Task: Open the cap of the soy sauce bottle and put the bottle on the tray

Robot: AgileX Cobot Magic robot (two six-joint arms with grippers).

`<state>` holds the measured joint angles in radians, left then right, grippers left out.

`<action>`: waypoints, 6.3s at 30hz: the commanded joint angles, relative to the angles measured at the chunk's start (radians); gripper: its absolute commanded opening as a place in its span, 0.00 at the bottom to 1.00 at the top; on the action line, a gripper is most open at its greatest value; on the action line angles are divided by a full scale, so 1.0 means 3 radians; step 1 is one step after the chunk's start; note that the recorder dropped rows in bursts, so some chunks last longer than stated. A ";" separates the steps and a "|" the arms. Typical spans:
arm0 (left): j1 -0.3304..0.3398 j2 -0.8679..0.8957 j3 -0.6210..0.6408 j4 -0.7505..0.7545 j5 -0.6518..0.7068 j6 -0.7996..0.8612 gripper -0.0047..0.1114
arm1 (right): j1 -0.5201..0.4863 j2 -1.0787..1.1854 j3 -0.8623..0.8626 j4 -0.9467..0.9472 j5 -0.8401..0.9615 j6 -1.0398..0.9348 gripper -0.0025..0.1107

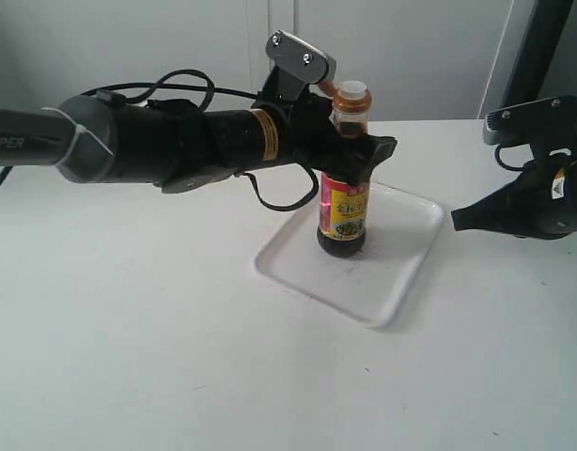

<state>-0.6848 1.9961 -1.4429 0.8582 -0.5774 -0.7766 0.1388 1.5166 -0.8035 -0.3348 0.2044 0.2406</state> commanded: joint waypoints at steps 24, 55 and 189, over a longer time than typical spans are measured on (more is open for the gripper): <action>-0.0015 -0.0826 0.0015 0.0414 0.0461 -0.0281 0.69 | -0.0033 -0.0002 0.0025 0.0003 -0.0064 0.0002 0.02; -0.0009 -0.2283 0.0522 0.0780 0.3063 0.0583 0.04 | -0.0033 -0.0074 0.0025 -0.0004 -0.0045 -0.0029 0.02; 0.1781 -0.6162 0.3852 -0.2668 0.2703 0.2503 0.04 | 0.0166 -0.3344 0.1483 0.0944 -0.0486 -0.0854 0.02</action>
<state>-0.1539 0.1711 -0.3265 0.0715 0.2385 -0.0241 0.1871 0.5187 -0.3615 -0.0564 0.0692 -0.0193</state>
